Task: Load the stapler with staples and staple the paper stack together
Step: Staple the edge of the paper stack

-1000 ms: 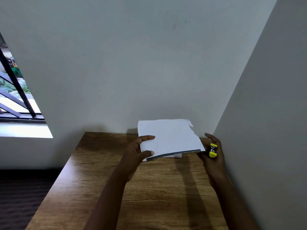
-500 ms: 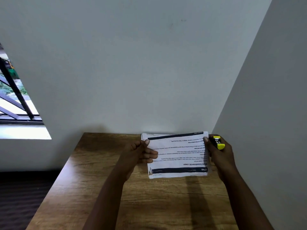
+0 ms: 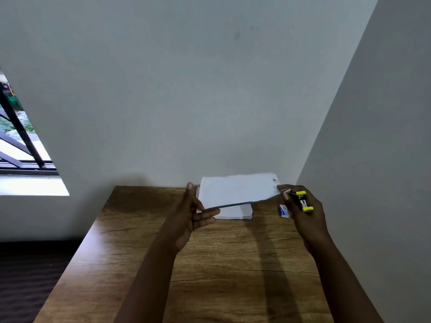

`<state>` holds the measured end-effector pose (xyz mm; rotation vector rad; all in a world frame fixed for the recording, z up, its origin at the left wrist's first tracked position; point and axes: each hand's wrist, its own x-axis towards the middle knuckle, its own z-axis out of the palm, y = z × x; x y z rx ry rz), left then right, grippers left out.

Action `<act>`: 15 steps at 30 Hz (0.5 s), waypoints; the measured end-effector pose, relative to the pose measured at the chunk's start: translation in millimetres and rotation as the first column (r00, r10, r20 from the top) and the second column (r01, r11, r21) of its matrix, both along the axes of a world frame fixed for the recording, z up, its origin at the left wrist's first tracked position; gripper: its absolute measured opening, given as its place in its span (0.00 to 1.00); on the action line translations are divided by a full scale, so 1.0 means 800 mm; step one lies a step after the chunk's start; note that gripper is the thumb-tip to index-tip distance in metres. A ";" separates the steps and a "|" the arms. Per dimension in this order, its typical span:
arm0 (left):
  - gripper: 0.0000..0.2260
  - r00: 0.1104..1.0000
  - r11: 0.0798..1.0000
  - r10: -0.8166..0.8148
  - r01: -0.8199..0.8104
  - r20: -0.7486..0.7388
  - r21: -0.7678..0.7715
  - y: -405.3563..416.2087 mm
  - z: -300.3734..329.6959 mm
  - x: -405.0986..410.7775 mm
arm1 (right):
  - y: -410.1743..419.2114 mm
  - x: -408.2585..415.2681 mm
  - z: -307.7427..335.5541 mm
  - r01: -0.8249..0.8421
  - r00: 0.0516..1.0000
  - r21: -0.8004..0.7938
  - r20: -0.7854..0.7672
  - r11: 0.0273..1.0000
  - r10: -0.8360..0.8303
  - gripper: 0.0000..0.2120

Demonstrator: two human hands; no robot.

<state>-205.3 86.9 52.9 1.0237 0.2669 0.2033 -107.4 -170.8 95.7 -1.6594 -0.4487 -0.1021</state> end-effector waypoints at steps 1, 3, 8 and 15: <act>0.14 1.000 1.000 -0.004 0.004 0.008 -0.016 0.000 -0.001 0.000 | -0.001 0.000 0.000 -0.020 0.999 0.004 0.027 1.000 0.020 0.07; 0.07 0.999 1.000 -0.026 0.027 0.027 -0.016 -0.003 -0.003 -0.002 | 0.000 0.003 -0.003 -0.038 0.996 0.004 0.084 0.999 0.038 0.06; 0.19 0.985 0.987 -0.155 0.152 0.078 0.046 -0.014 -0.004 -0.003 | 0.018 -0.009 -0.020 0.132 0.978 0.101 0.148 0.986 -0.146 0.08; 0.20 0.989 0.954 -0.135 0.115 0.054 0.278 -0.028 -0.004 -0.002 | 0.048 -0.031 -0.058 0.279 0.904 0.228 -0.391 0.933 -0.174 0.16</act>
